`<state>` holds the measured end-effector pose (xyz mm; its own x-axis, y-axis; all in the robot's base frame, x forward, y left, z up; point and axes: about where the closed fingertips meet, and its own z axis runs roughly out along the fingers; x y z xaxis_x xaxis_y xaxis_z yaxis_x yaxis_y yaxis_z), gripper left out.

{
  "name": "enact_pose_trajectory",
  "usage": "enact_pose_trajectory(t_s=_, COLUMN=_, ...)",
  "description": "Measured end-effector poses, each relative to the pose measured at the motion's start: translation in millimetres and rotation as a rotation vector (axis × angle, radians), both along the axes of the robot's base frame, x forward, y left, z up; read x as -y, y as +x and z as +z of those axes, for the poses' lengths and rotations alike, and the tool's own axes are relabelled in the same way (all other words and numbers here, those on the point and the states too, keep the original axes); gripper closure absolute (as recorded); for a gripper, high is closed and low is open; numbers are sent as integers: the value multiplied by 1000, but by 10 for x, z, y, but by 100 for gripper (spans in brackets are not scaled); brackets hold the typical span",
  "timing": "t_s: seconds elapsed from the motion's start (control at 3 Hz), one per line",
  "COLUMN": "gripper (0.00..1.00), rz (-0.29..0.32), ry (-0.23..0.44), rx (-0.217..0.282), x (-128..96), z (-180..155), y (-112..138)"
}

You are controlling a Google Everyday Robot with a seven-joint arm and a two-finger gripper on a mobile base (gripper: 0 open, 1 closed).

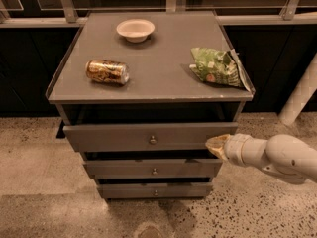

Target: Close top drawer

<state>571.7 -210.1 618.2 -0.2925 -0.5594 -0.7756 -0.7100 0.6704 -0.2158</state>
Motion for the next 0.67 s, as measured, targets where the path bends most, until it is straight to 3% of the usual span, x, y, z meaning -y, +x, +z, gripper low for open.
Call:
enact_pose_trajectory(t_s=0.33, gripper=35, rz=57, ry=12, rx=-20, x=220, z=167, y=-314)
enact_pose_trajectory(t_s=0.67, gripper=12, rz=124, ry=40, rx=-66, x=78, z=130, y=-487)
